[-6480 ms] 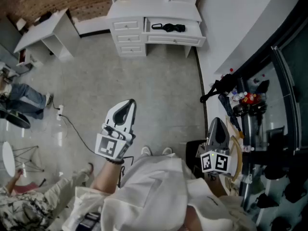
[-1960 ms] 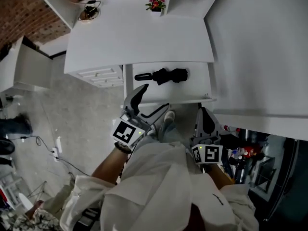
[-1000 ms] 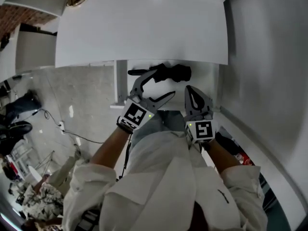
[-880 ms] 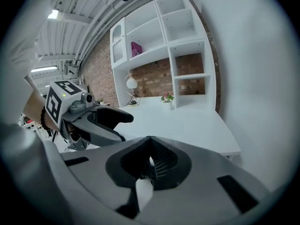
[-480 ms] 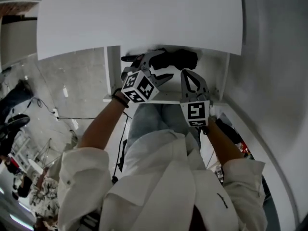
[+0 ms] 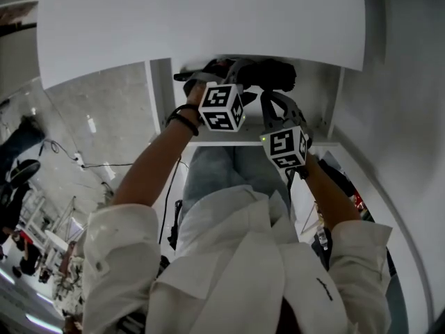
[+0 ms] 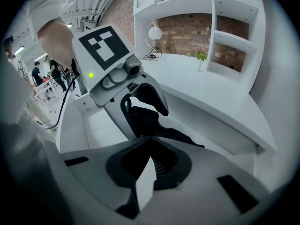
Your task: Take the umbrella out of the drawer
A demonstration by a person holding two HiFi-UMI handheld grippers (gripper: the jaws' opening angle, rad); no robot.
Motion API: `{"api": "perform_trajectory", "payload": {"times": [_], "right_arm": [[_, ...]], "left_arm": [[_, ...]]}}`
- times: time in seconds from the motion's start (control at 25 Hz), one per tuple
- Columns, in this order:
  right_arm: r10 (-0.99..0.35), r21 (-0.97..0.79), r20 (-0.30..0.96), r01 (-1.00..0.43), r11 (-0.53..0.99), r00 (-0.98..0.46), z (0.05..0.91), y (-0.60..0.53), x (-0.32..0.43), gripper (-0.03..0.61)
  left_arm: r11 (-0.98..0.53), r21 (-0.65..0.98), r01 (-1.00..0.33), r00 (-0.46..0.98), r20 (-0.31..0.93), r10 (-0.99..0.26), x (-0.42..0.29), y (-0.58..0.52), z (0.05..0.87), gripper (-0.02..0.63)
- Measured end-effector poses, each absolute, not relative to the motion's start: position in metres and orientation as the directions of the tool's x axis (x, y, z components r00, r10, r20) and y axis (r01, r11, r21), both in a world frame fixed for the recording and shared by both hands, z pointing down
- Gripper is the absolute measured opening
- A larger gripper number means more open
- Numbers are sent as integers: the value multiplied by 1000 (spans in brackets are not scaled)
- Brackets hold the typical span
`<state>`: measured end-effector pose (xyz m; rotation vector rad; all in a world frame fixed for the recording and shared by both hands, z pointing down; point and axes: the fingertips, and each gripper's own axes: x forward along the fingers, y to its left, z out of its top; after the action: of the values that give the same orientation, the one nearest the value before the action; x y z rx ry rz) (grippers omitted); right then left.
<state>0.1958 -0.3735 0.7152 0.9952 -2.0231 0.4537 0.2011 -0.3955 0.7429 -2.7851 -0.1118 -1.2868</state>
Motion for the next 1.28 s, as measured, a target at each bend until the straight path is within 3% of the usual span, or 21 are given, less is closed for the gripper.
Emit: {"api": "perform_trajectory", "payload": {"times": [0.64,0.88,1.28], "right_arm": [[-443,10,820,-766,643,-361,750,-382,181,18],[-457,18,810,-764,645,-367,746,-382,181,17],[-497,18,780,-780,625,-380,722,-380,179,18]], "left_arm": [[-976,-28,218,450,890,75,201,-396,812,368],[-973,-55,225,411,911,44,201,-399,815,295],[-983,-23,184,439,897,61,191,-397,807,268]]}}
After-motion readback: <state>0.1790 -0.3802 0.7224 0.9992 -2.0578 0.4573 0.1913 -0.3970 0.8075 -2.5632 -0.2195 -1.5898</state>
